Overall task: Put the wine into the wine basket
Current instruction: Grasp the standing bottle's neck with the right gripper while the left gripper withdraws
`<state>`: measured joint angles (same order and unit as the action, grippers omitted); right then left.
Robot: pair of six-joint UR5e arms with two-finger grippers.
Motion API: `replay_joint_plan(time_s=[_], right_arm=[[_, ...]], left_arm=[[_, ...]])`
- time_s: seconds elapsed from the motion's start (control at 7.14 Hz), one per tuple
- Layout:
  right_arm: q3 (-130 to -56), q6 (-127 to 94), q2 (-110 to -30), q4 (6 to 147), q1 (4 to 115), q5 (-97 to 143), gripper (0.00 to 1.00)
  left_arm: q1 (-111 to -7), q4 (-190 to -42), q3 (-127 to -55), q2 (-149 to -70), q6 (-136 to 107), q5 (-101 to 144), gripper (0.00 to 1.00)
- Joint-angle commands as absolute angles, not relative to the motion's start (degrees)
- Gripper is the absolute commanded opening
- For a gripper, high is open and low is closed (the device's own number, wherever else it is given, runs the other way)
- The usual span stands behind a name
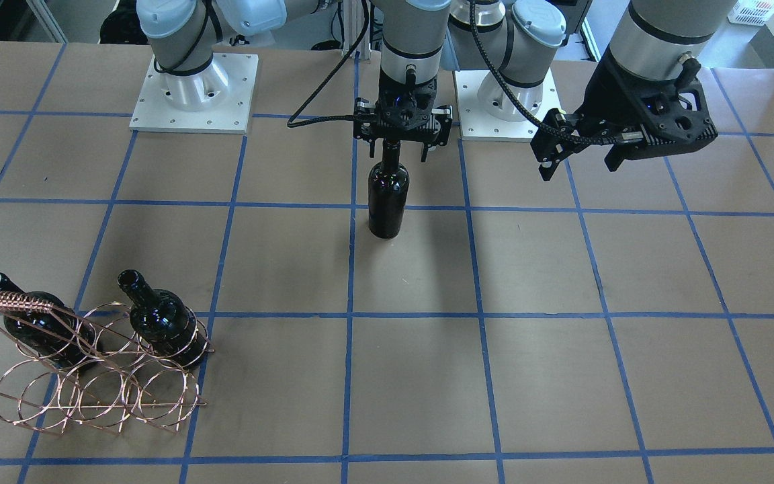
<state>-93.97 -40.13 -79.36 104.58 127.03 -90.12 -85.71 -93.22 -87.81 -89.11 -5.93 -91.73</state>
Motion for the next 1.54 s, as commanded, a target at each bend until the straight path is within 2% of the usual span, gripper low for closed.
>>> replay_joint_plan(time_s=[0.0,0.28,0.56,0.84,1.12,1.4], right_arm=[[-94.3,-37.1,-79.4,104.5,126.8,-90.1,0.48],[-95.4,-36.1,-79.4,104.2,126.7,-89.7,0.27],[-95.3,-34.6,-79.7,104.9,126.4,-89.8,0.00],[-93.7,-34.6,-80.9,104.8,125.1,-90.1,0.00],[-88.7,-25.6,-83.7,96.2,116.3,-89.4,0.00],[-87.1,-13.7,-86.3,93.3,107.5,-89.8,0.00]], left_arm=[[-85.8,-93.0,-88.7,-89.1,-6.4,-91.9,0.95],[-85.8,-92.7,-88.9,-89.0,-6.0,-91.9,0.95],[-85.8,-92.7,-89.0,-89.0,-6.0,-91.9,0.95],[-85.8,-92.8,-89.0,-89.0,-5.9,-91.9,0.95],[-85.8,-92.6,-89.0,-89.0,-5.9,-91.9,0.95],[-85.8,-92.6,-89.3,-88.9,-5.9,-92.0,0.95]])
